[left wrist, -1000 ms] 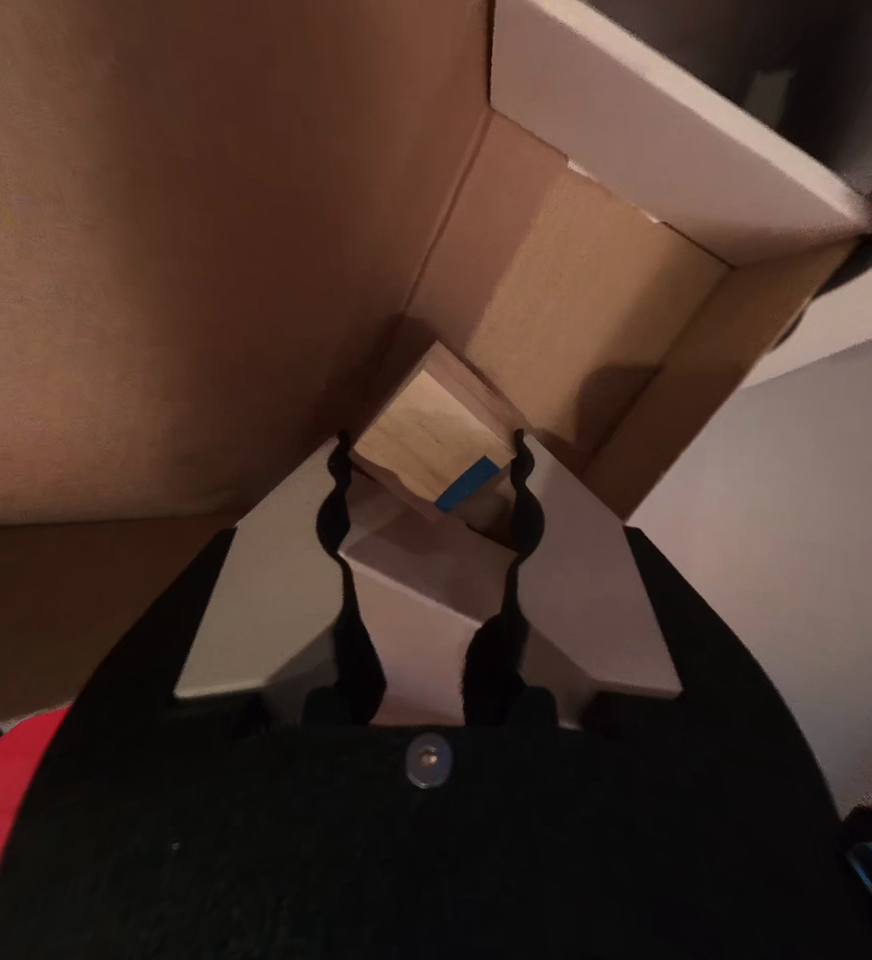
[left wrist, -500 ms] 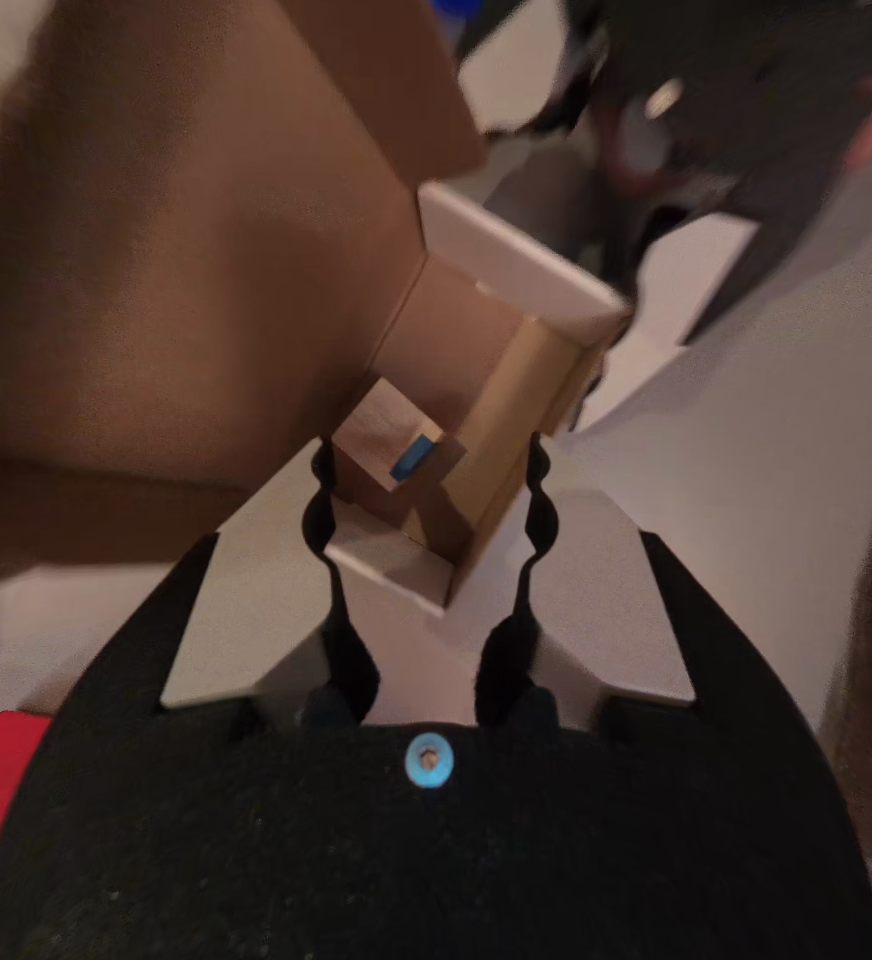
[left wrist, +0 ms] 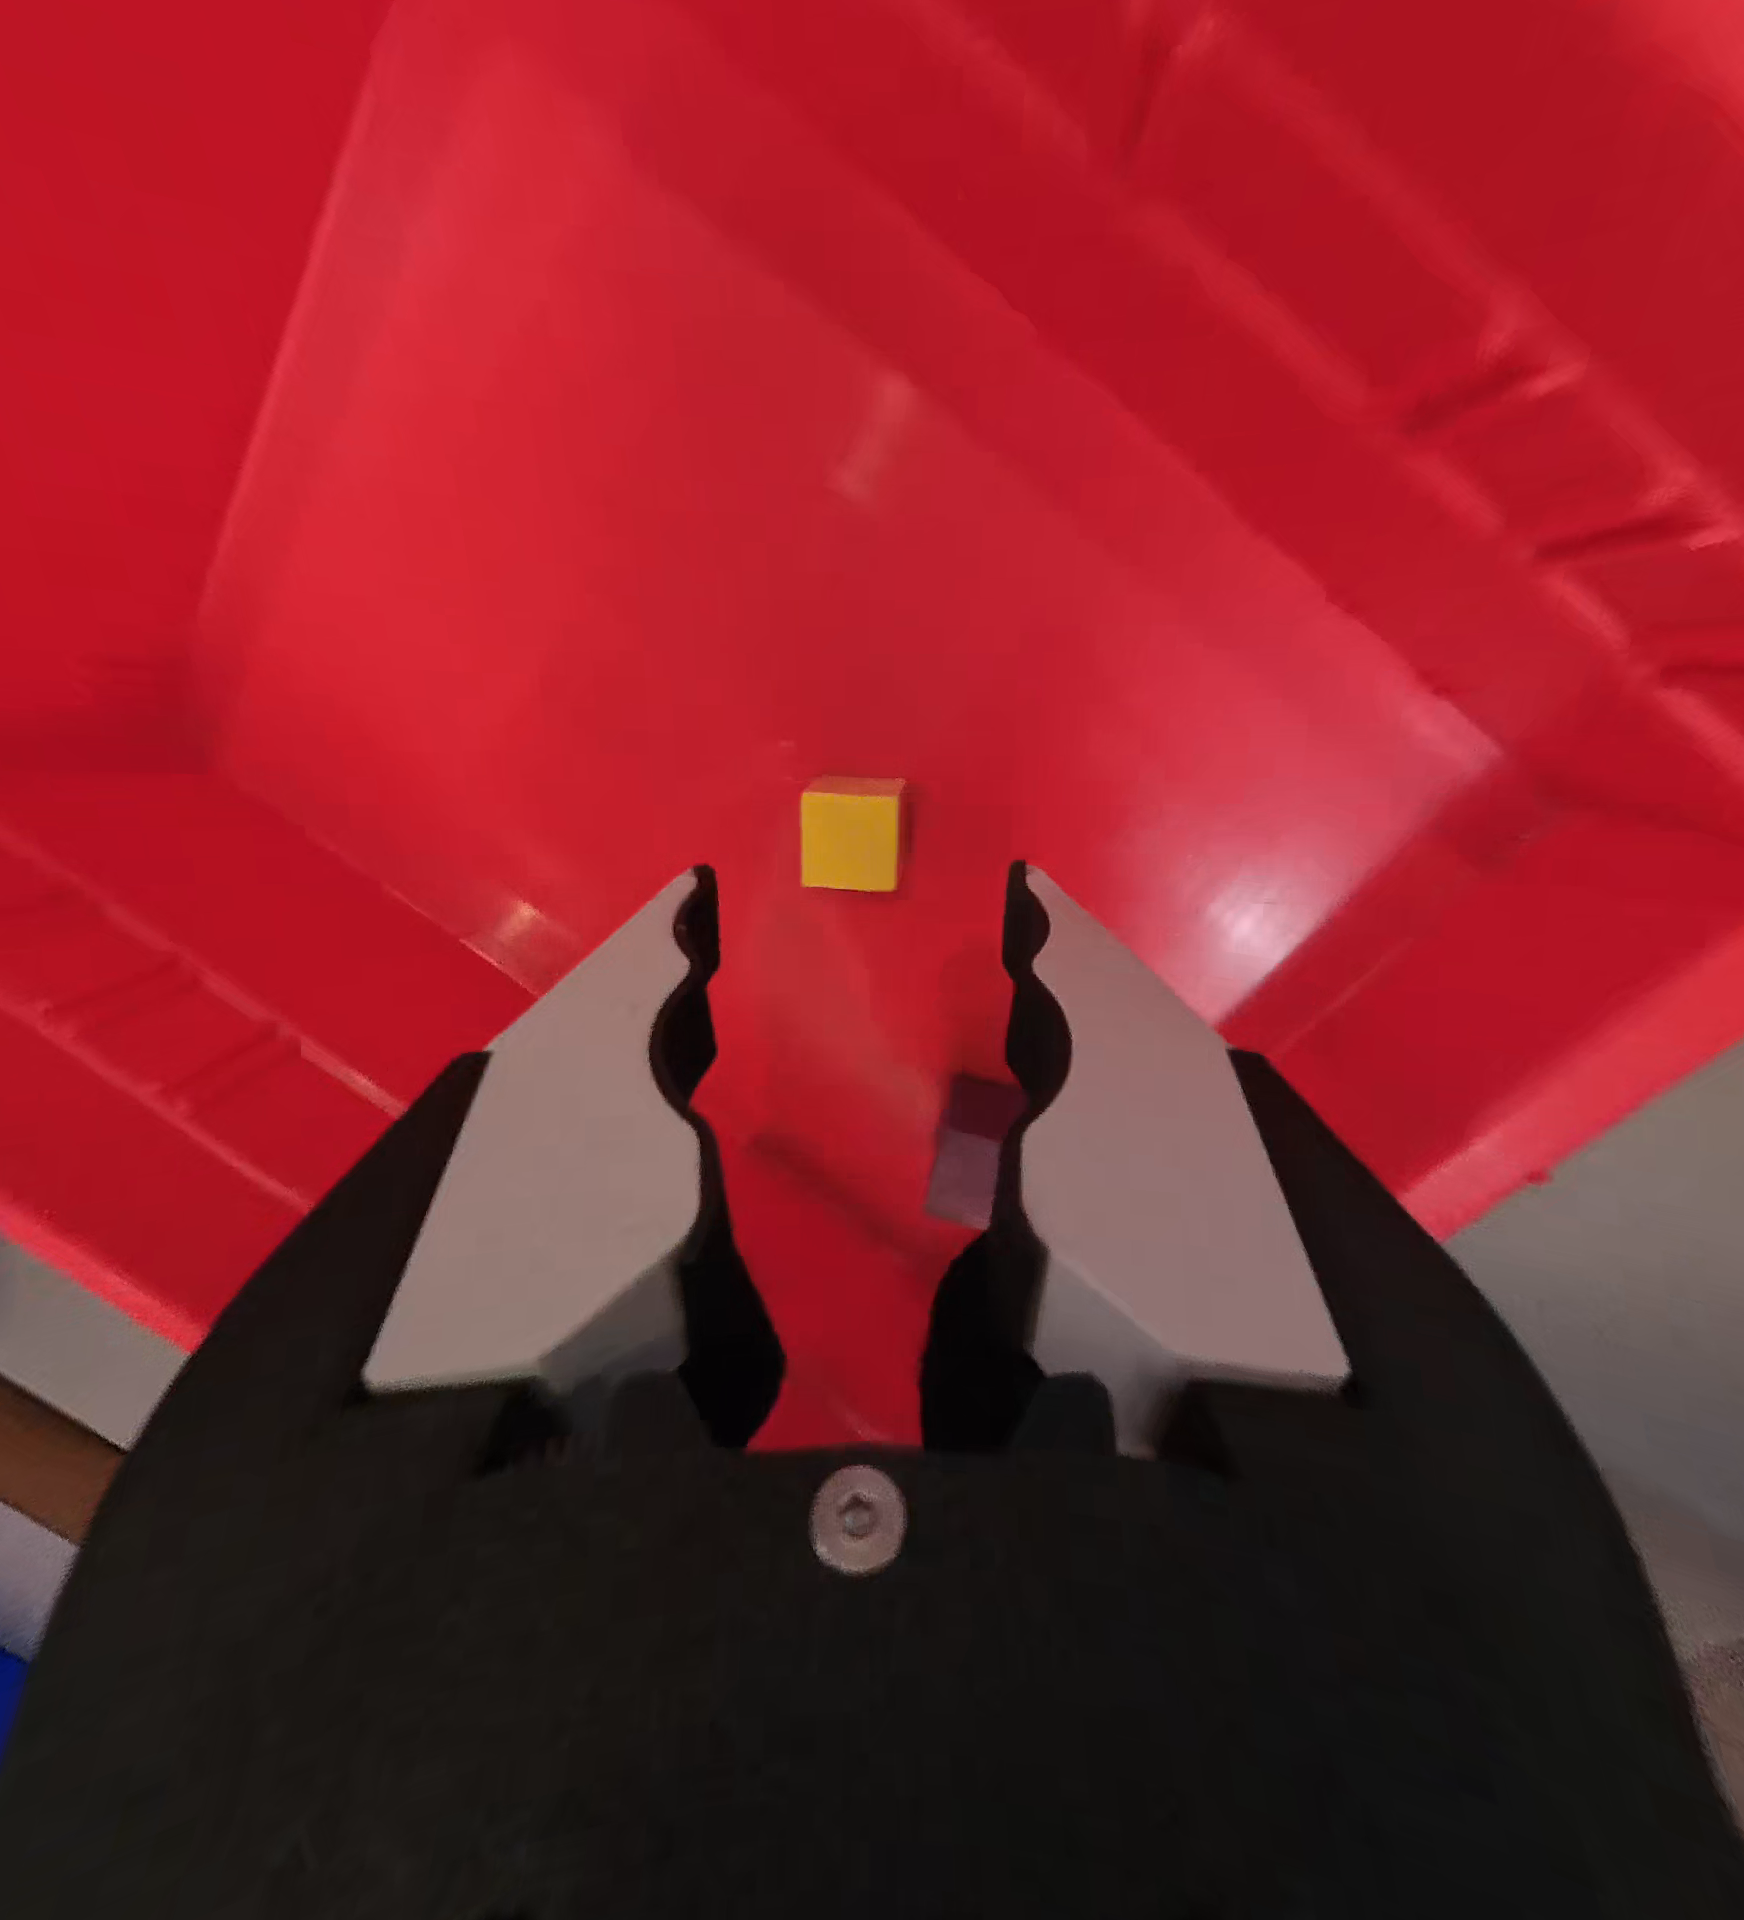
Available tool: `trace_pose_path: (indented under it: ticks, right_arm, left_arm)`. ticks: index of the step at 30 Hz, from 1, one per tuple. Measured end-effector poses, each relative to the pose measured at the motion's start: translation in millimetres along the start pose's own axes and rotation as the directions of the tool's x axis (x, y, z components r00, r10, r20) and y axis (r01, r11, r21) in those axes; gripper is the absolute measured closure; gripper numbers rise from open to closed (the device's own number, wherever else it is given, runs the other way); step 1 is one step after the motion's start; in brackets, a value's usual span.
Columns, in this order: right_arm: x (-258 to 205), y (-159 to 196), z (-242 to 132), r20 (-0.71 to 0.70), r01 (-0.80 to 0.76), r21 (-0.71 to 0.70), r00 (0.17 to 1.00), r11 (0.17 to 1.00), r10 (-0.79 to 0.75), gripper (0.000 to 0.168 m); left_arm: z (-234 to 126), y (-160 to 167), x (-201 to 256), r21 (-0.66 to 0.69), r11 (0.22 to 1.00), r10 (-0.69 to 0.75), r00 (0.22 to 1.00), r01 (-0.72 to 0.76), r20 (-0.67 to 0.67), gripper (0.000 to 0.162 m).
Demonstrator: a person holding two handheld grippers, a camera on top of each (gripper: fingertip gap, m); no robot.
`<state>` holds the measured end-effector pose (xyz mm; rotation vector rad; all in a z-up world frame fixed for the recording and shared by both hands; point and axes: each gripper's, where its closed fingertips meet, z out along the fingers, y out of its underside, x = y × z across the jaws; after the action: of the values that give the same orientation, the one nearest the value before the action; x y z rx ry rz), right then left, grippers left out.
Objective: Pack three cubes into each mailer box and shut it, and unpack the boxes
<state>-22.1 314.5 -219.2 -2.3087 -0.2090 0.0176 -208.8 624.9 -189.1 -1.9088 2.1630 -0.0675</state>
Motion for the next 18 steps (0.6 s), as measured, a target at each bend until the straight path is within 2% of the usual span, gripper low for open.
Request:
trace_pose_path:
  ticks: [2,3,4,5,9,11,13,16,18]
  right_arm:
    - [0.0,-0.2,0.0,-0.001,-0.001,0.005,1.000,1.000,0.001,0.030]
    - [0.0,-0.3,0.1,-0.001,-0.002,0.006,1.000,1.000,0.002,0.030]
    - [-0.1,-0.3,0.0,0.000,-0.002,0.007,1.000,1.000,0.002,0.030]
    - [-0.1,-0.4,0.1,0.000,-0.003,0.008,1.000,1.000,0.003,0.030]
    - [-0.2,-0.4,0.1,0.002,-0.003,0.008,1.000,1.000,0.003,0.030]
    - [-0.2,-0.4,0.1,0.002,-0.002,0.008,1.000,1.000,0.002,0.030]
    - [-0.2,-0.3,0.1,0.003,-0.002,0.007,1.000,1.000,0.002,0.030]
    - [-0.3,-0.4,0.2,0.008,-0.005,0.010,1.000,1.000,0.005,0.030]
    - [-0.3,-0.5,0.2,0.010,-0.006,0.010,1.000,1.000,0.006,0.030]
  left_arm:
    - [12.3,4.6,-1.0,-0.030,1.000,0.006,1.000,-0.007,-0.013,0.110]
    - [16.9,5.9,-0.9,-0.039,0.999,0.014,1.000,-0.015,-0.015,0.116]
    - [20.6,6.1,0.2,-0.039,0.999,0.030,0.999,-0.031,-0.021,0.136]
    - [22.9,4.9,1.3,-0.028,0.998,0.048,0.999,-0.049,-0.021,0.143]
    - [12.3,-7.7,3.7,0.056,0.998,0.033,0.999,-0.032,-0.026,0.143]
    - [-9.5,-20.2,6.2,0.124,0.992,0.034,0.999,-0.032,-0.012,0.143]
    - [-46.4,-46.4,23.6,0.242,0.969,0.060,0.998,-0.054,-0.017,0.143]
    - [-110.8,-102.1,83.9,0.460,0.870,0.203,0.979,-0.179,-0.004,0.143]
    - [-127.4,-129.9,134.9,0.509,0.807,0.334,0.942,-0.299,0.025,0.143]
